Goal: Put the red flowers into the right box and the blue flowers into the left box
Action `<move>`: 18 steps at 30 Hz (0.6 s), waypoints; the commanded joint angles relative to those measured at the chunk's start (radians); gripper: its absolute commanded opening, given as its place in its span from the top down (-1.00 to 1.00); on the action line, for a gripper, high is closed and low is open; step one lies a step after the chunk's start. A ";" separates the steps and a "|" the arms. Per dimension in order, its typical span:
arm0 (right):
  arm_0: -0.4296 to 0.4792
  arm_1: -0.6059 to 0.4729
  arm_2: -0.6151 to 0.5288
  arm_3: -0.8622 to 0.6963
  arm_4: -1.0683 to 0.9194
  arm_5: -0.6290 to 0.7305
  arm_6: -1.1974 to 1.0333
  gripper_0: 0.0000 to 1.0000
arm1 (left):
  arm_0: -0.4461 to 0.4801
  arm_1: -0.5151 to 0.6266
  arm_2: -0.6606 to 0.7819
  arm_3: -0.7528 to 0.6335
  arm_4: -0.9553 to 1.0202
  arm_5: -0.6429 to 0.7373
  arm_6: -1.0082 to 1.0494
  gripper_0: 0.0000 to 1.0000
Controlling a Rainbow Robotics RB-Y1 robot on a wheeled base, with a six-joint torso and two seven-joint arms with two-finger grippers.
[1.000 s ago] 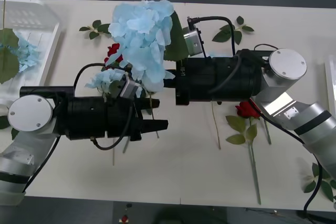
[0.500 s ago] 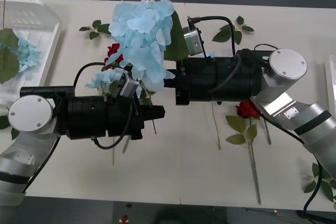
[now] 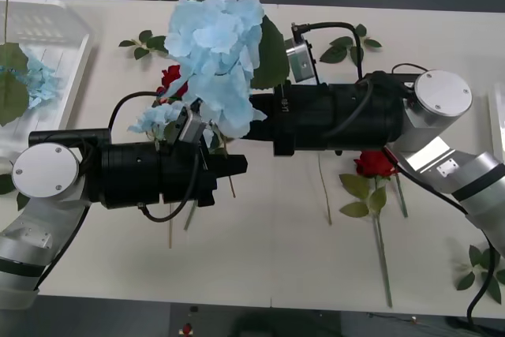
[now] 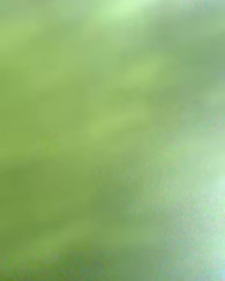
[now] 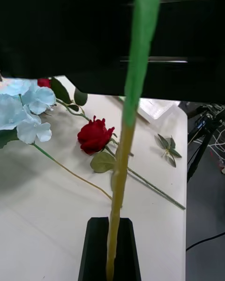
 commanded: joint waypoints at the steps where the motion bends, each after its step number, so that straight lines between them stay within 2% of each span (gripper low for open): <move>1: -0.025 -0.014 -0.021 -0.039 -0.017 0.010 0.034 -1.00 | -0.022 0.031 -0.008 -0.032 0.020 -0.026 0.006 1.00; 7: -0.025 -0.013 -0.021 -0.039 -0.031 0.016 0.034 -1.00 | -0.042 0.125 0.002 -0.030 0.100 -0.088 0.007 1.00; 12: -0.025 -0.026 -0.023 -0.026 -0.045 0.024 0.034 -1.00 | -0.066 0.252 0.048 -0.030 0.161 -0.091 0.038 1.00; 18: -0.026 -0.094 -0.020 0.015 -0.045 0.074 0.034 -1.00 | -0.059 0.415 0.137 -0.029 0.207 -0.083 0.167 1.00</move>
